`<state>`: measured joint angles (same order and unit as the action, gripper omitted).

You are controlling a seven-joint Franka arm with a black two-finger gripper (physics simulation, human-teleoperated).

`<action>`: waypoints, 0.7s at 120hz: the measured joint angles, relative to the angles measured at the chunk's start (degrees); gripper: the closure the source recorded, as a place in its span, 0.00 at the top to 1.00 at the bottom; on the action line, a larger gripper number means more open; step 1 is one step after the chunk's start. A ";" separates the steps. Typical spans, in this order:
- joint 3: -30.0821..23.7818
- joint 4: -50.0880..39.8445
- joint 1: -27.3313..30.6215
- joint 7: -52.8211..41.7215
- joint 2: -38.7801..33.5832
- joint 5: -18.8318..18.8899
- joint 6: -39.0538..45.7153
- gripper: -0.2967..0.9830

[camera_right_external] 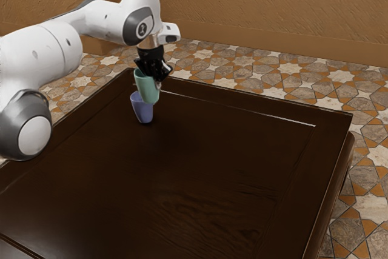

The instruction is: Place the right cup onto the left cup

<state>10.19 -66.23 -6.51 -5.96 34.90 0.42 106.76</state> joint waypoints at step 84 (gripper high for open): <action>-3.97 31.12 4.49 -0.92 21.29 0.75 -7.45 0.16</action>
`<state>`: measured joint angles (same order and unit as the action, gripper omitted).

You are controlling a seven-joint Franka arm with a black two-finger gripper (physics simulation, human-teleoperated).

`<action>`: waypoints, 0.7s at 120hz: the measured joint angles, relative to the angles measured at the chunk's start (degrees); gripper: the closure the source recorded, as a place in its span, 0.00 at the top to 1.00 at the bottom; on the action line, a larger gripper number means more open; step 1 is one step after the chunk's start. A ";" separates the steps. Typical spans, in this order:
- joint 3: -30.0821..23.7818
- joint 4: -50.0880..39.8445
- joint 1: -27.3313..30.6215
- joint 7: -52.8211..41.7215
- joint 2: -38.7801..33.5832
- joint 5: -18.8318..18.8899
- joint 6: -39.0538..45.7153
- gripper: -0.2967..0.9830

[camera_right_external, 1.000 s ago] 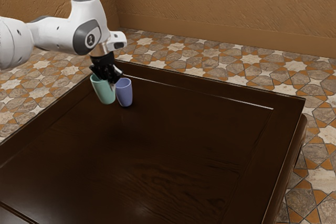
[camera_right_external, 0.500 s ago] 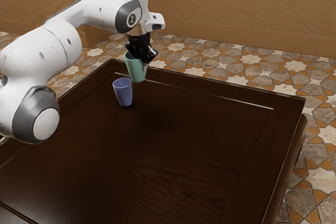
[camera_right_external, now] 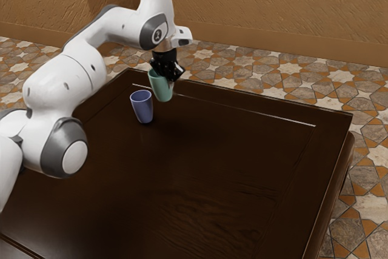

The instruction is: Place the right cup onto the left cup

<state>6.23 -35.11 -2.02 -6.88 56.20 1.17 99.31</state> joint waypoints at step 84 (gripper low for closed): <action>-0.15 -5.05 7.36 -2.46 -0.44 -0.09 4.42 0.15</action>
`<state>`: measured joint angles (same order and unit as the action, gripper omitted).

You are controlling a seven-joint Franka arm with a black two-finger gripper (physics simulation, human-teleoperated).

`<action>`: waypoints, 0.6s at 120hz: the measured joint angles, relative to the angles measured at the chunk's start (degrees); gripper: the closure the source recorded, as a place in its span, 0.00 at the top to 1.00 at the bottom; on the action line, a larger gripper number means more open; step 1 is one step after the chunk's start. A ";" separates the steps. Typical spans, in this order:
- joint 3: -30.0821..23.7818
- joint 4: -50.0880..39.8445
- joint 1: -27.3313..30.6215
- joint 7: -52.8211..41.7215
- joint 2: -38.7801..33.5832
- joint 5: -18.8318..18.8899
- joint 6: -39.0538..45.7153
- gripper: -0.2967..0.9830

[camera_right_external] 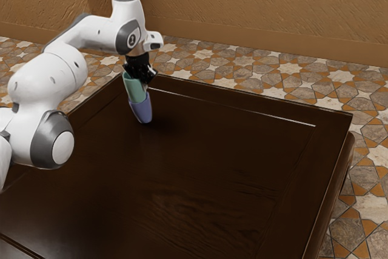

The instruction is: Place the right cup onto the left cup

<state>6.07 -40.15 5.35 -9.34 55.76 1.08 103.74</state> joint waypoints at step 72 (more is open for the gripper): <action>0.17 -3.14 -0.46 -0.88 -1.09 -0.32 3.27 0.65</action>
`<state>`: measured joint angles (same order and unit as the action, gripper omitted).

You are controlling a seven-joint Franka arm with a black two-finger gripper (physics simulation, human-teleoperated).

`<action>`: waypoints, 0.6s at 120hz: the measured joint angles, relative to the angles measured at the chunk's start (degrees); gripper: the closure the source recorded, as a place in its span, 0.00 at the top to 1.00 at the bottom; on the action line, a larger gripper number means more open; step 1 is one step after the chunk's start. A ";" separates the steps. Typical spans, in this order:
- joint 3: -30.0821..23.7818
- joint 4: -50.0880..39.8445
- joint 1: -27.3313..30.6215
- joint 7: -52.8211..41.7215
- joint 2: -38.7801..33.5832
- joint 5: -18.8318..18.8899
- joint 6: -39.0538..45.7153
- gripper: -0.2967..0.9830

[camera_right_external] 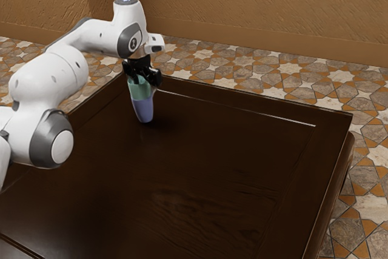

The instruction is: Place the right cup onto the left cup

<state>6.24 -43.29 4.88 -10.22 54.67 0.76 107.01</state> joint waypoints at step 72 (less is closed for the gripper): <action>1.51 -47.93 -3.48 -0.49 -47.11 0.58 -6.56 0.76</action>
<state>7.75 -91.22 1.40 -10.71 7.57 1.34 100.45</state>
